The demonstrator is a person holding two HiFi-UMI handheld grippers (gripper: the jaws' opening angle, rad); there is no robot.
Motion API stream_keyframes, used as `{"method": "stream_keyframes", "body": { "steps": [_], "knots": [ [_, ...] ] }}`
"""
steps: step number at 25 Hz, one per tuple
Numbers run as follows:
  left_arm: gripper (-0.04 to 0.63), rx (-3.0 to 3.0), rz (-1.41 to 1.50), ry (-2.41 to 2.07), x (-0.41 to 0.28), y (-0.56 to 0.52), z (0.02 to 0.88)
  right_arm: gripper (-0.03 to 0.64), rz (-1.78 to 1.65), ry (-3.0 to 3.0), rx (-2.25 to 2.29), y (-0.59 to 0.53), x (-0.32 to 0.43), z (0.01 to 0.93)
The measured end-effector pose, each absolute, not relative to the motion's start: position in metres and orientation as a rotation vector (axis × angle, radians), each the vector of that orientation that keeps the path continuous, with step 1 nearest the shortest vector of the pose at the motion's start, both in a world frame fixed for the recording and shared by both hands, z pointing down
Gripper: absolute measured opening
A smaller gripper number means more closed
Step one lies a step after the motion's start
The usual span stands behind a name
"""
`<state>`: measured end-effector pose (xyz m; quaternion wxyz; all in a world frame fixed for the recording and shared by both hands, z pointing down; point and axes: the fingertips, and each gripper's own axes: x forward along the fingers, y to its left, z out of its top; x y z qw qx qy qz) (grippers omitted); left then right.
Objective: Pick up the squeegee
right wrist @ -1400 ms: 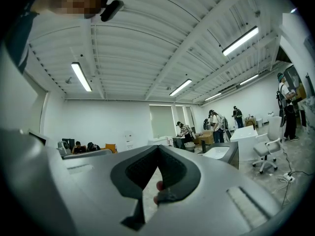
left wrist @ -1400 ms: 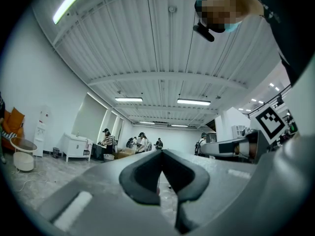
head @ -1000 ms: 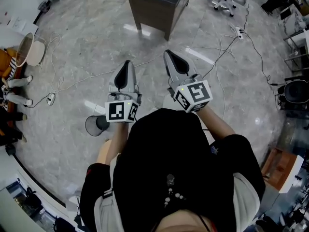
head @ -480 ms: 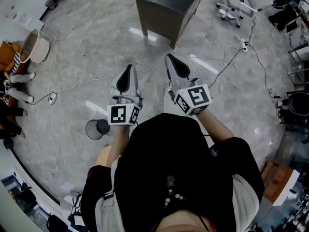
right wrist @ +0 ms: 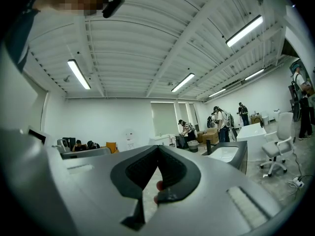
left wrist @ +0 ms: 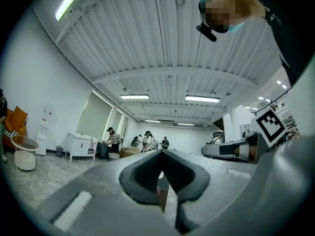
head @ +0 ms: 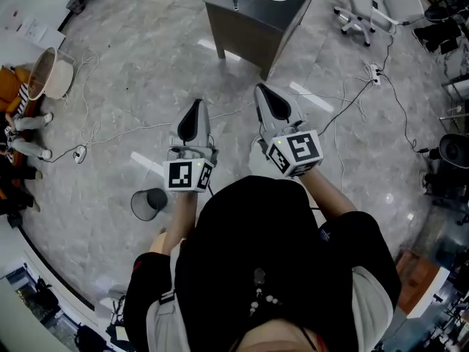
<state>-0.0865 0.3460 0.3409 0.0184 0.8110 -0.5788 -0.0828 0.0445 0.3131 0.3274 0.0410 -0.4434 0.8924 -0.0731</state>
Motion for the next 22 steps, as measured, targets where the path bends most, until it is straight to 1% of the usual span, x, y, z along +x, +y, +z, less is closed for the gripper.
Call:
{"method": "stream_keyframes", "body": {
  "steps": [11,22],
  "knots": [
    [0.0,2.489,-0.229,-1.841,-0.064,0.268,0.337,0.003,-0.25,2.748,-1.318,0.224,0.064,0.325],
    [0.0,2.419,-0.228,-1.977,-0.045,0.209,0.339,0.003,-0.23,2.801,-1.171,0.154,0.076,0.326]
  ]
}}
